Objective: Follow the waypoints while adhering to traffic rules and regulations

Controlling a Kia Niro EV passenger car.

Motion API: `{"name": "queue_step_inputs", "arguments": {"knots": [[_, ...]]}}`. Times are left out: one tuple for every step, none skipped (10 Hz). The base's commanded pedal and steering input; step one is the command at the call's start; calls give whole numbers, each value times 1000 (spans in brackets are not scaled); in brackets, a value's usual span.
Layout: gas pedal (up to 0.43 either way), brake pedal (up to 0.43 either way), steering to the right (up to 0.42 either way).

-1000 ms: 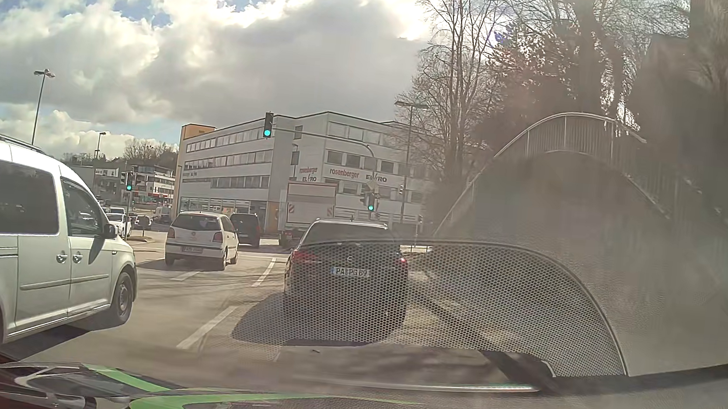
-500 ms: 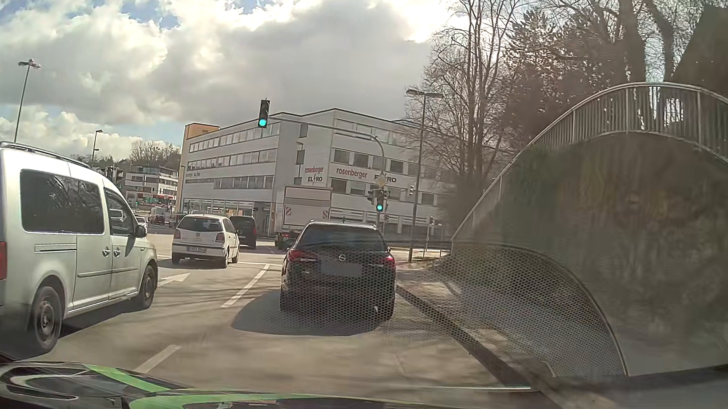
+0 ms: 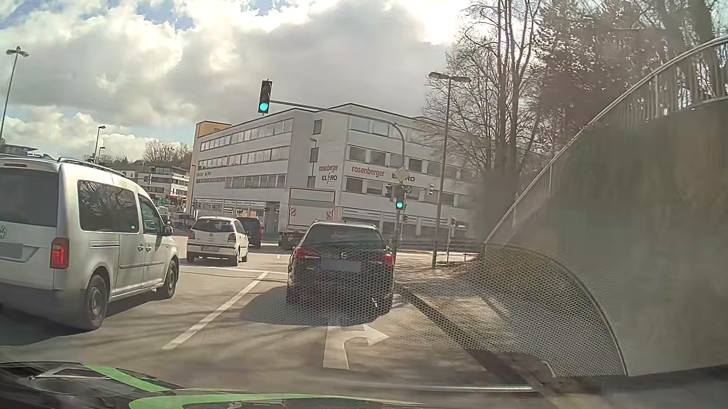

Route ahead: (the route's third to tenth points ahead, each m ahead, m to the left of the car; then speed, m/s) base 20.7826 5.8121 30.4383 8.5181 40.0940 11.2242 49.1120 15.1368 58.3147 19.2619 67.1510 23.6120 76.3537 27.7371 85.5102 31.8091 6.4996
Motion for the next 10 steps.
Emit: {"name": "queue_step_inputs", "arguments": {"knots": [[130, 0, -45], [130, 0, -41], [130, 0, -41], [130, 0, -41], [130, 0, -40], [118, 0, -40], [110, 0, -40], [87, 0, -40], [59, 0, -39], [59, 0, -37]]}}
